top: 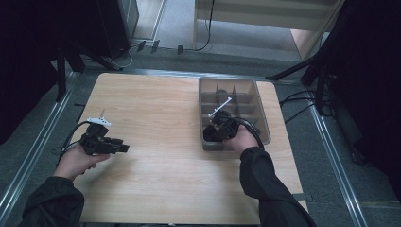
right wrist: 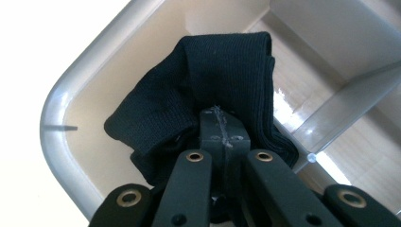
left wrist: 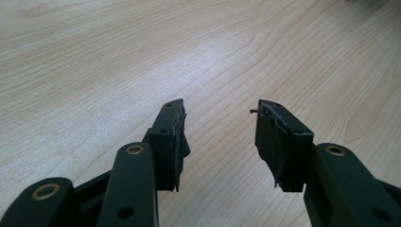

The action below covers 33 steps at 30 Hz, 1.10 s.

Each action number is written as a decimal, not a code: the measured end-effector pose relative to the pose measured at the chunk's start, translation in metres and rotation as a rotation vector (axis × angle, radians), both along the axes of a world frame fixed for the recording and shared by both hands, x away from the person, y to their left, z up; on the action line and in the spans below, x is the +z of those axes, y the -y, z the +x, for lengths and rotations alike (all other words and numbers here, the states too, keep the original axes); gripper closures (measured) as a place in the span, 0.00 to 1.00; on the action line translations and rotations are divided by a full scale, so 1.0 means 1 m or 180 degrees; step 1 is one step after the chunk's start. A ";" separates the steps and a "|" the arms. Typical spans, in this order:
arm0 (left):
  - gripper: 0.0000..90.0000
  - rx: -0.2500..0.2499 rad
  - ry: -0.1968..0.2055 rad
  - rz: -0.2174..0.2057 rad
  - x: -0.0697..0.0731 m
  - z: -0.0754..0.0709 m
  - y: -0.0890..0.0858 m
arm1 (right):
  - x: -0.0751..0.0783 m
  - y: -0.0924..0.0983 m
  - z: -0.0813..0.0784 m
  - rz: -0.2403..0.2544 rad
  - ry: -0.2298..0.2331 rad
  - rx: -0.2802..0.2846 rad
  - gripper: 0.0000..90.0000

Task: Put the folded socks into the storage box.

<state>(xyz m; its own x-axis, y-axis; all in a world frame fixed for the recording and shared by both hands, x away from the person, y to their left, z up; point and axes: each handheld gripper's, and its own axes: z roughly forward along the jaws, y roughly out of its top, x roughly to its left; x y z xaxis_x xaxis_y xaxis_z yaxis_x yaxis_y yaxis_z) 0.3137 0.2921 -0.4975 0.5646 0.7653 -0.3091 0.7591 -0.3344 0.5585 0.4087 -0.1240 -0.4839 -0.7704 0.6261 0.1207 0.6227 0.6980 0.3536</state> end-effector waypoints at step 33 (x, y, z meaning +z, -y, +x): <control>0.58 0.0002 0.0010 -0.0009 0.000 0.000 -0.001 | 0.007 -0.028 -0.019 -0.0337 0.0315 0.0194 1.00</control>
